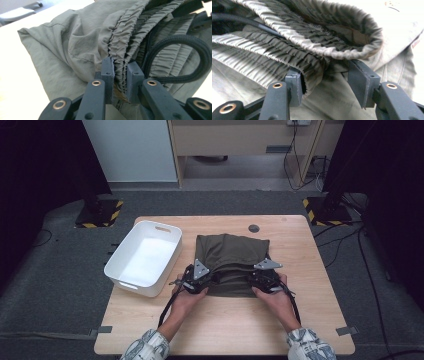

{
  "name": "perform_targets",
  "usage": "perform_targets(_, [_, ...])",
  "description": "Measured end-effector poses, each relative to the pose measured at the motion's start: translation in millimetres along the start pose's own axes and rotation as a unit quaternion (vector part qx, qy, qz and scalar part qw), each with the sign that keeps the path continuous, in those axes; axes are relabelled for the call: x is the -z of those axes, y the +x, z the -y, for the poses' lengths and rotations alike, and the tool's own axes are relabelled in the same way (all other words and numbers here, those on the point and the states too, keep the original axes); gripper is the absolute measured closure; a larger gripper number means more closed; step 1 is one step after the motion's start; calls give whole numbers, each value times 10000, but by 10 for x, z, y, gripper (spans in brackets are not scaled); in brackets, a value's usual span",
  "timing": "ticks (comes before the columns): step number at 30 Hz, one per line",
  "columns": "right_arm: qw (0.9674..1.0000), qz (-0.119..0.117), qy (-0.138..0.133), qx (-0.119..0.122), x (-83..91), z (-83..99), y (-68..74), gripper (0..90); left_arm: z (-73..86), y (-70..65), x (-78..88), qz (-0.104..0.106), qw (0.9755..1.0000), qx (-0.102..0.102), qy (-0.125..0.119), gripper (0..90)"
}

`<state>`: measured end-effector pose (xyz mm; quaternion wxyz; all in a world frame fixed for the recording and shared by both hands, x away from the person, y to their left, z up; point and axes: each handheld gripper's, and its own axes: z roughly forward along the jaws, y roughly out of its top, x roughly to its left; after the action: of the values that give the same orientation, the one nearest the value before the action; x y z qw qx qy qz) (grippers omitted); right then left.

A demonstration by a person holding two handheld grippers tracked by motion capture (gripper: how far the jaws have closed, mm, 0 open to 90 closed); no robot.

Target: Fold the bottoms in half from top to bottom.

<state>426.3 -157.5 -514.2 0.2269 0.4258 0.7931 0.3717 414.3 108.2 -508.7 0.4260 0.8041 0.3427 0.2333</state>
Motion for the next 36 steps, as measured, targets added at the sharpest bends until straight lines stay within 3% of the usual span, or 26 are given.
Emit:
perform_targets(4, [9999, -75, -85, -13, 90, -3, 16, 483, 23, -17, 57, 124, 9999, 44, -49, 774])
perform_targets(9, [9993, -322, -158, -78, 341, 79, 71, 404, 59, -68, 178, 269, 9996, 21, -111, 718])
perform_targets(14, [9984, -459, -262, -200, 541, 164, 101, 330, 82, -119, 176, 229, 9996, -145, -41, 710])
perform_targets(18, [9979, -490, -331, -275, 588, 165, 79, 316, 88, -120, 171, 204, 9996, -185, -12, 737])
perform_targets(21, [9985, -360, -345, -231, 562, 147, 60, 338, 105, -92, 167, 147, 9995, -297, 8, 768])
perform_targets(23, [9990, -293, -292, -144, 529, 142, 79, 348, 111, -74, 162, 167, 9995, -250, -25, 779])
perform_targets(26, [9991, -316, -277, -103, 466, 132, 84, 370, 117, -64, 140, 149, 9994, -316, -77, 789])
perform_targets(29, [9986, -404, -321, -148, 443, 123, 57, 434, 123, -57, 97, 142, 9993, -309, -162, 790])
perform_targets(32, [9985, -409, -351, -118, 438, 121, 49, 577, 111, -35, 36, 127, 9994, -241, -212, 795])
perform_targets(34, [9989, -357, -297, 8, 427, 125, 53, 659, 97, -9, -2, 136, 9995, -170, -236, 795])
perform_targets(36, [9994, -263, -194, -58, 391, 129, 40, 676, 103, 2, -18, 196, 9994, -82, -282, 794])
